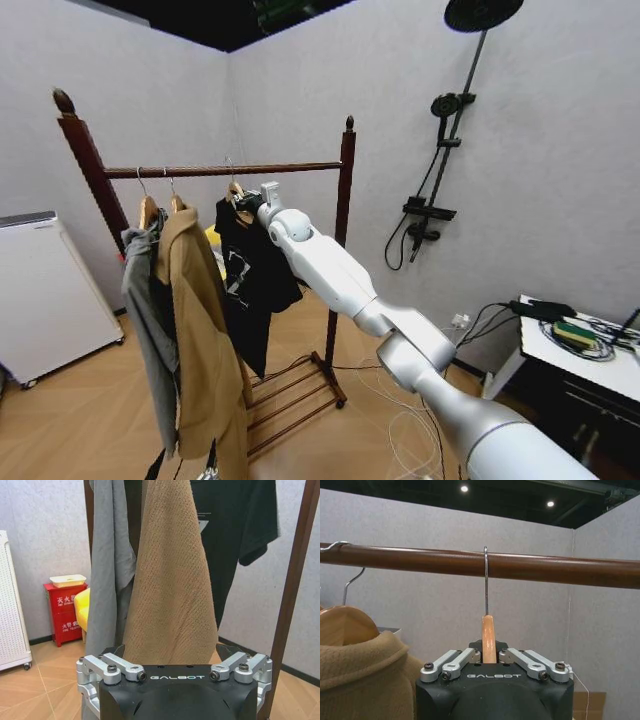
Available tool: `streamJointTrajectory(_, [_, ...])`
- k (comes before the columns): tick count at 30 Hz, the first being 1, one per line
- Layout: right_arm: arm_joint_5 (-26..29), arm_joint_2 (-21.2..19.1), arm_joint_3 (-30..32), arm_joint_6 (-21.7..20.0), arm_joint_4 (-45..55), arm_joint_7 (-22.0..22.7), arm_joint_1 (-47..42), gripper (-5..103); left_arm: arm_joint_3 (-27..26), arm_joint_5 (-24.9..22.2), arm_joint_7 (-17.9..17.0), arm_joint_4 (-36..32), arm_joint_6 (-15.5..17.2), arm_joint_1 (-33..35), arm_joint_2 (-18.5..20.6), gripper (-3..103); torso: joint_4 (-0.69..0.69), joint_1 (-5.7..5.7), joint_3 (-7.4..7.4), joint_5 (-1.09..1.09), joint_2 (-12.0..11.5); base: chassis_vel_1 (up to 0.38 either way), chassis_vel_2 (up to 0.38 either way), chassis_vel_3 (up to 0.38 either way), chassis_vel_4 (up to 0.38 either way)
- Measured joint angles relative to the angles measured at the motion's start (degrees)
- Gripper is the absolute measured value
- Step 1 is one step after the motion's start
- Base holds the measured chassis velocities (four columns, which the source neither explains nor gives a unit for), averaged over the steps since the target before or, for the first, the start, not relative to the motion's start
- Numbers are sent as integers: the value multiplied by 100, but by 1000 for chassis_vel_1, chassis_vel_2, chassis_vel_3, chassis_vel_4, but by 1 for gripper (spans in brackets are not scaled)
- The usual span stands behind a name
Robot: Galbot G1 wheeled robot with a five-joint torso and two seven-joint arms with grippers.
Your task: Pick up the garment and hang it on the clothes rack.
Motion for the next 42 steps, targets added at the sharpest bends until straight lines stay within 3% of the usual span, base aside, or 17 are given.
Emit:
streamJointTrajectory(9, [39, 1, -50, -126, 438, 37, -266, 8, 0, 0, 0, 0, 0, 1, 0, 100, 3, -10, -4, 0, 6, 18, -24, -18, 9])
streamJointTrajectory(11, [26, 2, 28, -53, 875, 5, -479, 17, 1, 0, 2, 0, 0, 1, 0, 100, 3, -7, -1, -2, 3, 0, 0, 0, 0])
streamJointTrajectory(13, [5, 1, 133, -31, 1159, 55, -600, 17, 1, 0, 1, 0, 0, 0, 0, 100, 3, -4, 0, -2, 2, 0, 0, 0, 0])
streamJointTrajectory(14, [-22, -2, 234, -17, 1496, 99, -718, 28, 1, 0, 0, 0, 0, 0, 0, 100, 3, -3, 0, -1, 2, 0, 0, 0, 0])
streamJointTrajectory(17, [-66, -74, 312, -2, 1737, 111, -789, 33, 1, 0, 3, 0, 0, 0, 0, 100, 9, -4, -2, -2, 2, 0, 0, 0, 0])
streamJointTrajectory(19, [-130, -482, 475, 41, 2052, 114, -919, 44, -1, 0, -1, 0, 0, 1, 0, 100, 3, -5, -2, 0, 3, 0, 0, 0, 0])
streamJointTrajectory(23, [-139, -914, 611, 43, 2329, 136, -1130, 49, 0, 0, 0, 0, 0, 0, 0, 100, -2, -5, -2, 1, 4, 0, 0, 0, 0])
streamJointTrajectory(24, [-128, -1055, 674, 21, 2484, 181, -1258, 61, 0, 0, 0, 0, 0, 0, 0, 100, -2, -5, -2, 1, 3, 0, 0, 0, 0])
streamJointTrajectory(26, [-87, -1292, 775, -48, 2771, 291, -1489, 66, 0, 0, 1, 0, 0, 0, 0, 100, 3, -5, -1, 2, 3, 0, 0, 0, 0])
streamJointTrajectory(28, [115, -1934, 1187, -262, 3872, 675, -2255, 82, 0, 0, 1, 0, 0, 1, 0, 100, 3, -5, -1, 3, 3, 0, 0, 0, 0])
streamJointTrajectory(30, [208, -2178, 1342, -335, 4252, 800, -2535, 82, 1, 0, 1, 0, 0, 0, 0, 100, 5, -5, -2, 1, 3, 0, 0, 0, 0])
streamJointTrajectory(32, [416, -2641, 1703, -473, 4892, 1062, -3279, 93, -1, 0, -1, 0, 0, 1, 0, 100, 0, -6, -3, 0, 4, 0, 0, 0, 0])
streamJointTrajectory(33, [416, -2641, 1703, -473, 4892, 1062, -3279, 93, -1, 0, -1, 0, 0, 1, 0, 100, 0, -6, -3, 0, 4, 0, 0, 0, 0])
streamJointTrajectory(36, [272, -3154, 2521, -541, 5821, 1217, -4955, 100, 0, 0, 0, 0, 0, 1, 0, 100, 3, -5, -2, 3, 3, 0, 0, 0, 0])
streamJointTrajectory(37, [272, -3154, 2521, -541, 5821, 1217, -4955, 100, 0, 0, 0, 0, 0, 1, 0, 100, 3, -5, -2, 3, 3, 0, 0, 0, 0])
streamJointTrajectory(40, [-111, -3290, 3122, -409, 6390, 1247, -6174, 100, 0, 0, 1, 0, 0, 1, 0, 100, 1, -6, -3, 3, 4, 0, 0, 0, 0])
streamJointTrajectory(42, [-655, -2933, 3933, -197, 7023, 1235, -7759, 100, 1, 0, 0, 1, 0, 0, 0, 100, 3, -6, -3, 0, 4, 0, 0, 0, 0])
